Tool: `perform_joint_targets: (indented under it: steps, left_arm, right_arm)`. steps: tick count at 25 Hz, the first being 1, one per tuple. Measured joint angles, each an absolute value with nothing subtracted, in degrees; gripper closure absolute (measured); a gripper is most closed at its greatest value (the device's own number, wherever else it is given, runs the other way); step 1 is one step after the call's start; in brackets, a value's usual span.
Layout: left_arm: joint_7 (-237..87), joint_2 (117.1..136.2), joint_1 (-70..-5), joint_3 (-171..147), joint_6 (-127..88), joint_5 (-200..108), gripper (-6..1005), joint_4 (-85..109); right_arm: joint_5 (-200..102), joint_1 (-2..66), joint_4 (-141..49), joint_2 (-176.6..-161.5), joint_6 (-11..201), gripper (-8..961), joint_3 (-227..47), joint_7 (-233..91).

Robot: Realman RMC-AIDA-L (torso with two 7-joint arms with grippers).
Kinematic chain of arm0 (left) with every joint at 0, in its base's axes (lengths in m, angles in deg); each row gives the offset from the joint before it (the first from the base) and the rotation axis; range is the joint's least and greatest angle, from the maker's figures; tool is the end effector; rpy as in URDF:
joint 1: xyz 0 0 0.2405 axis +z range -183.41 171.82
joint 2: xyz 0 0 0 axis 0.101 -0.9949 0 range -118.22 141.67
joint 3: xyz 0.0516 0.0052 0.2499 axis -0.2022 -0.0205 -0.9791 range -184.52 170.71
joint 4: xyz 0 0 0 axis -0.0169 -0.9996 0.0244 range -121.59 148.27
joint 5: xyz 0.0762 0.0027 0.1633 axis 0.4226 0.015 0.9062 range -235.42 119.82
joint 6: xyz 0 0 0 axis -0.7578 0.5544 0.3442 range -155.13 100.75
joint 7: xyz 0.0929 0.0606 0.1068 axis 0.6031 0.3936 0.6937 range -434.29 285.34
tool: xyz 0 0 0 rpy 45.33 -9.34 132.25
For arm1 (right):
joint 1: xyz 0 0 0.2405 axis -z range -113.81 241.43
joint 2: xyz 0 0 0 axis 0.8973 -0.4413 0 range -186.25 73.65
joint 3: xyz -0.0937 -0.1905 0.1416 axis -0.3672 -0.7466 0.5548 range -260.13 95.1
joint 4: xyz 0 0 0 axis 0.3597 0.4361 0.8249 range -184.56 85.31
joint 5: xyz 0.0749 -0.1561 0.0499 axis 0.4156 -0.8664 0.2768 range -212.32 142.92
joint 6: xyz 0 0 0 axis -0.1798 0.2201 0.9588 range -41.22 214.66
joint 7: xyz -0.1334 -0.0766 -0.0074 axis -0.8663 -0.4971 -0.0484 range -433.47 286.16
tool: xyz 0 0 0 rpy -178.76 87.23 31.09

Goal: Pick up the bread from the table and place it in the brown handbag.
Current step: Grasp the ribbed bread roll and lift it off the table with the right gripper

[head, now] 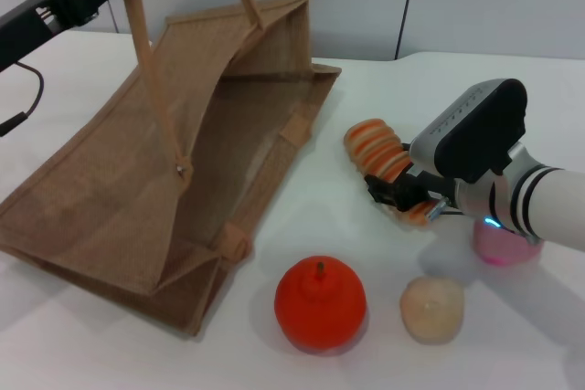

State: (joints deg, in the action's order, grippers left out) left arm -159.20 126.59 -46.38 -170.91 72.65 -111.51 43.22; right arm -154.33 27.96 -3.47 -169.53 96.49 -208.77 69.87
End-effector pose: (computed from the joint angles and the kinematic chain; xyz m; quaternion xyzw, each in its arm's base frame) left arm -0.2324 0.3542 0.0878 -0.7726 -0.3020 -0.4976 0.2533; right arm 0.2179 0.3701 -0.0966 -0.9195 0.1817 -0.0046 0.3485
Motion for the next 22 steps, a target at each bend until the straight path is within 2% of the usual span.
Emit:
perform_joint_targets:
  steps: [14,22]
  left_arm:
    - [-159.03,126.59,-46.31,-170.91,72.51,-111.20,875,43.22]
    - [-159.42,126.48,-47.43,-171.00,73.03,-109.43,876,43.22]
  right_arm:
    - [-154.33,28.27,-2.86,-169.67,96.69,328,-208.72,69.06]
    - [-154.32,34.41,7.62,-169.68,96.32,380,-205.35,57.40]
